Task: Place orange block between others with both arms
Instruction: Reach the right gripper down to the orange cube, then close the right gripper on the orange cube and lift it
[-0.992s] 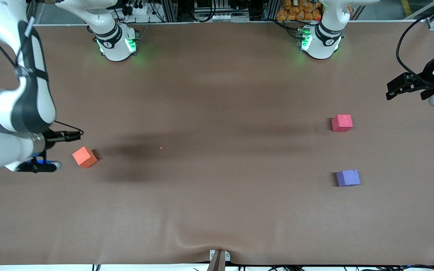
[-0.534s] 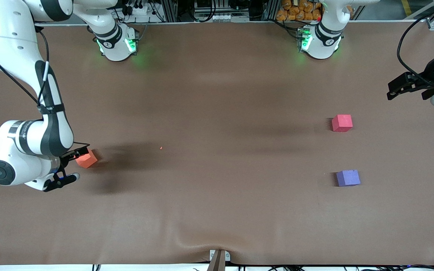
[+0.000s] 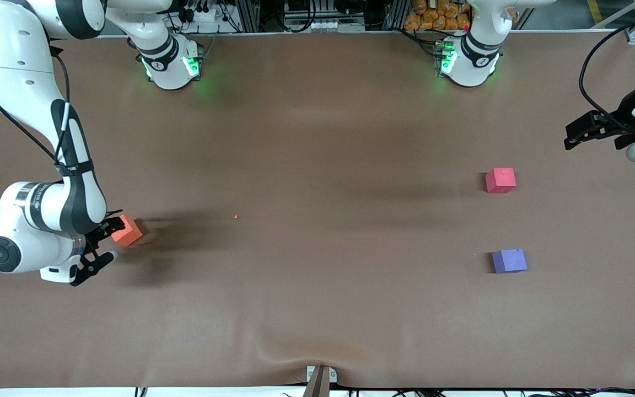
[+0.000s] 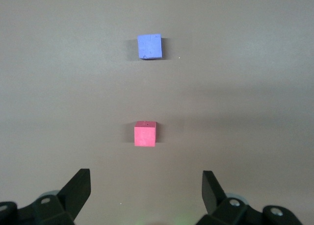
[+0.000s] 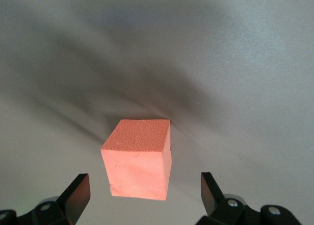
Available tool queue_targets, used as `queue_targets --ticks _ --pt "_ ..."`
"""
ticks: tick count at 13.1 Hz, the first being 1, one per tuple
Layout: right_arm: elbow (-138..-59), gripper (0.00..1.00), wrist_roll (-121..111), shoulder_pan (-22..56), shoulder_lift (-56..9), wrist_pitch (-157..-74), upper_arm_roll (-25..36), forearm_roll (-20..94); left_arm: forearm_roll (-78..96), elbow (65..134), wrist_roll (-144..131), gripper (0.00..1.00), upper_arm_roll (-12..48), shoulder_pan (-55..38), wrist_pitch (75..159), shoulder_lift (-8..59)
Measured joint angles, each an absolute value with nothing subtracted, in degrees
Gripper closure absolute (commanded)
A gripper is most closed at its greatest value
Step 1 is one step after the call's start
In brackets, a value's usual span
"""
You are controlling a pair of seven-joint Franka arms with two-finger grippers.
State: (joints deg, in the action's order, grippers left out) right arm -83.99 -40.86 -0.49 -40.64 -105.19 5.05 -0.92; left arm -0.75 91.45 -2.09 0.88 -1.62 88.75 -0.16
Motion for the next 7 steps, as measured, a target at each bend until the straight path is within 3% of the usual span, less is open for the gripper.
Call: queue_targets --ticks 7 --pt "-85.3 0.00 -40.9 -0.4 -43.7 -105.6 4.9 -0.9 -0.8 91.4 -2.1 0.00 0.9 -1.6 88.8 0.0"
